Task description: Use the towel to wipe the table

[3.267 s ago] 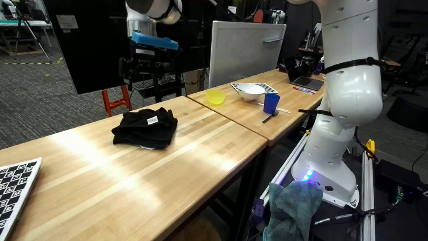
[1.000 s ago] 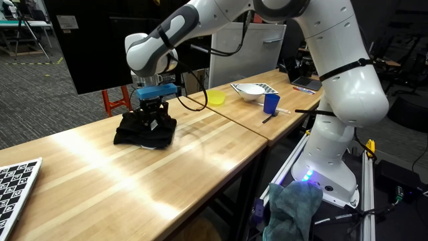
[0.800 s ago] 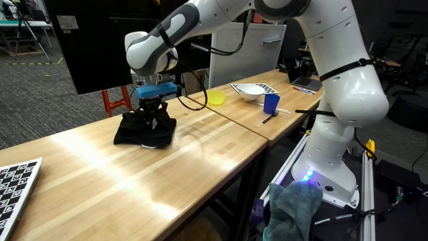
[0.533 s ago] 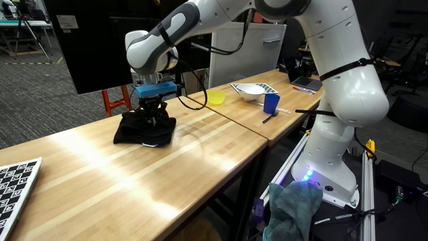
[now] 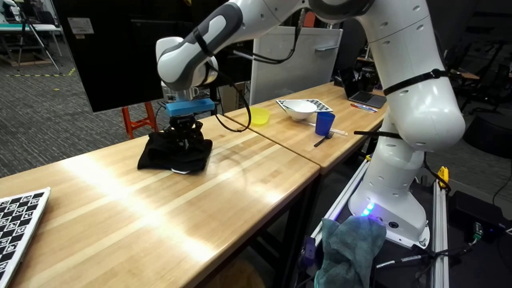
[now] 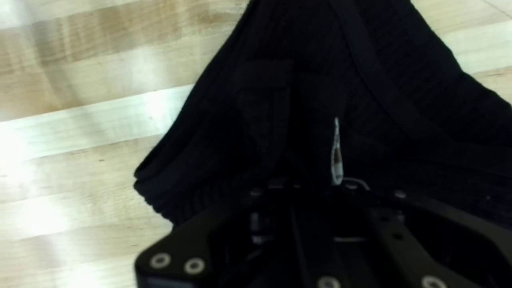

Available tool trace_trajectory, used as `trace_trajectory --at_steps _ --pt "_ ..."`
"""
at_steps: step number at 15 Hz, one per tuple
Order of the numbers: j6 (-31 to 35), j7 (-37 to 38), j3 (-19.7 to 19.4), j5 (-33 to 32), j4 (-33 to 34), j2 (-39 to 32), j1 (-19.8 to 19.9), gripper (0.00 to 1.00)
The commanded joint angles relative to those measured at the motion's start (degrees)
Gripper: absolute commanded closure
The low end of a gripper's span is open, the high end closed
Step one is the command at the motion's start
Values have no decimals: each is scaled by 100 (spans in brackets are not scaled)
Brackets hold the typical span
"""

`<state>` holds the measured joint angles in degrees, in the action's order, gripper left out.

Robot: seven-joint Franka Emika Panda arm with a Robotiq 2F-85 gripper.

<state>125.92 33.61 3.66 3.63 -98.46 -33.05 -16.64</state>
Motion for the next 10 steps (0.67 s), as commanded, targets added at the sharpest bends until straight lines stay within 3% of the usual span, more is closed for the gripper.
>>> trace_trajectory --at_steps 1,10 --pt "372 77 -116 21 -666 311 63 97" --pt "810 48 -220 -13 -1477 792 310 97"
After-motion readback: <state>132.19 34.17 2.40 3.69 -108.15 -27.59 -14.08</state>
